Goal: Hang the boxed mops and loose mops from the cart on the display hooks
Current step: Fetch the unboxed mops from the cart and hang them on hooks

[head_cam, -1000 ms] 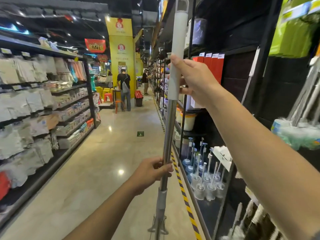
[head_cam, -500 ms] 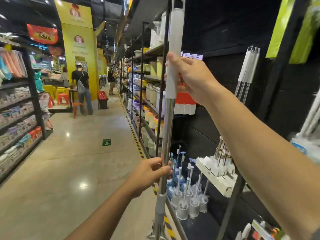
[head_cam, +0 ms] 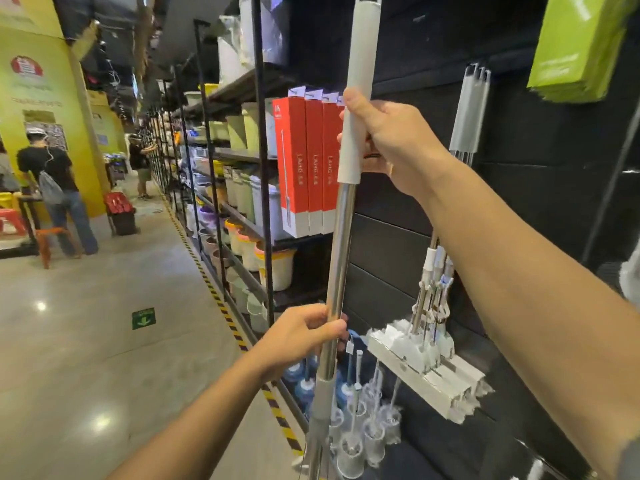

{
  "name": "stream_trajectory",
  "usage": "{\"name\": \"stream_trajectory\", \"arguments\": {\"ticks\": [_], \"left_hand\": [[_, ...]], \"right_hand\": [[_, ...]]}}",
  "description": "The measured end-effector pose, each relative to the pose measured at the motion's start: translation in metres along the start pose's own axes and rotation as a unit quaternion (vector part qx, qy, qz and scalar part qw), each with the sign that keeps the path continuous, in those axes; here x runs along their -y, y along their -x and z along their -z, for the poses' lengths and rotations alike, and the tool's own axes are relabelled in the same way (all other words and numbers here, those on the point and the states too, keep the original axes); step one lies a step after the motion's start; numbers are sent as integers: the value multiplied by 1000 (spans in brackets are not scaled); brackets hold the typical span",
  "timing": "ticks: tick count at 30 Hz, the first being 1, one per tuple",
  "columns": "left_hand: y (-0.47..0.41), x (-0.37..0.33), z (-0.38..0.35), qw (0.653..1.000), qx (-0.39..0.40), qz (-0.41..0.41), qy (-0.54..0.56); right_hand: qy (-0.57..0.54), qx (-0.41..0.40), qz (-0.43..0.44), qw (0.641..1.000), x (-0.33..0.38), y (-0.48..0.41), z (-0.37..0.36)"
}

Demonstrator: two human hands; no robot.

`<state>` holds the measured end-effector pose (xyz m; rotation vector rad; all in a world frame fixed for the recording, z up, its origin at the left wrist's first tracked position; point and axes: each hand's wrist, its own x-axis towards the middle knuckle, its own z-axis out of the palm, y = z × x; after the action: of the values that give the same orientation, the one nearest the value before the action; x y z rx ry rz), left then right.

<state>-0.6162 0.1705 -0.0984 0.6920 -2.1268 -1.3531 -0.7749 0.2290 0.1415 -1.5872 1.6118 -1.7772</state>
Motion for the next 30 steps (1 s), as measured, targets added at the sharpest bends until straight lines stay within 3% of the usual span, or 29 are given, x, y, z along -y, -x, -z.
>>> {"name": "stream_trajectory", "arguments": {"ticks": [15, 30], "left_hand": [[-234, 29, 25, 992, 101, -39, 59], [-423, 34, 17, 946, 281, -133, 96]], "right_hand": [[68, -110, -5, 992, -94, -177, 24], [155, -285, -38, 945, -129, -280, 50]]}}
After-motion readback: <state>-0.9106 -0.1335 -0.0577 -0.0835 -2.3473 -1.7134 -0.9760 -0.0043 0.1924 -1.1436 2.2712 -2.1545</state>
